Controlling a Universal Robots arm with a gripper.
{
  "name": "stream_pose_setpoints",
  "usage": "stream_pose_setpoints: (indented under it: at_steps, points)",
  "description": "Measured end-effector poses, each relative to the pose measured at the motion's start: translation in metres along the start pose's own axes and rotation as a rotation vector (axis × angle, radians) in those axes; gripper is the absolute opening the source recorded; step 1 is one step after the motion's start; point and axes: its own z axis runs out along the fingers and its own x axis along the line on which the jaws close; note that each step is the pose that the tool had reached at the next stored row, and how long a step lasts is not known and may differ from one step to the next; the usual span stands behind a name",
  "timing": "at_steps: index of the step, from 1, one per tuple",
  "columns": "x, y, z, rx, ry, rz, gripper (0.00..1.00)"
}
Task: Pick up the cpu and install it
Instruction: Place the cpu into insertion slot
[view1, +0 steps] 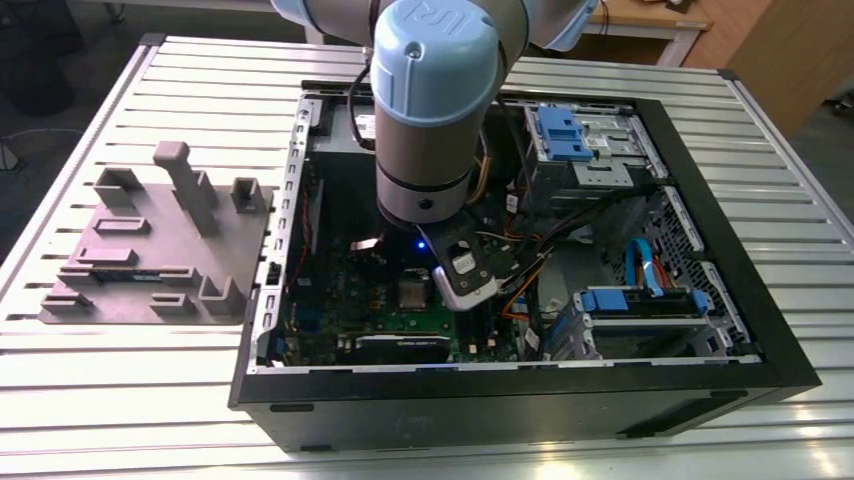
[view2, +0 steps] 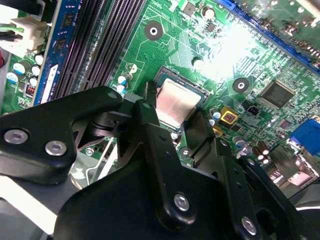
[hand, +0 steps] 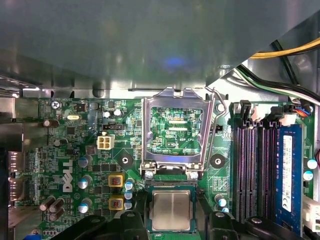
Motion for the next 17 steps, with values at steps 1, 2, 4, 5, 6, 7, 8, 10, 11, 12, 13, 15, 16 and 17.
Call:
stream_pose_setpoints:
  at_steps: [1, 2, 4, 5, 6, 7, 8, 10, 11, 12, 13, 15, 16, 17]
  points:
    - [0.0, 0.0, 0.0, 0.0001, 0.0, 0.0, 0.47]
    - [0.0, 0.0, 0.0, 0.0, 0.0, 0.0, 0.47]
    - [0.0, 0.0, 0.0, 0.0, 0.0, 0.0, 0.47]
    - [-0.0001, 0.0, 0.0002, -0.0005, -0.0004, 0.0, 0.48]
    - [-0.0001, 0.0, 0.0003, -0.0005, -0.0007, 0.0, 0.48]
    - [-0.0001, 0.0, 0.0003, -0.0005, -0.0002, 0.0, 0.48]
    - [-0.0001, 0.0, 0.0002, -0.0003, -0.0001, 0.0, 0.55]
    - [0.0, 0.0, 0.0001, -0.0001, 0.0, 0.0, 0.55]
    - [0.0, -0.0001, -0.0005, 0.0003, 0.0003, 0.0, 0.55]
    - [0.0, -0.0001, -0.0022, 0.0003, 0.0001, 0.0, 0.55]
    - [0.0, 0.0, -0.0044, 0.0001, 0.0, 0.0, 0.55]
    - [-0.0001, 0.0, -0.0096, -0.0001, 0.0, 0.0, 0.55]
    - [-0.0002, 0.0001, -0.0119, -0.0001, 0.0, 0.0, 0.53]
    - [-0.0002, 0.0001, -0.0142, 0.0, 0.0001, 0.0, 0.53]
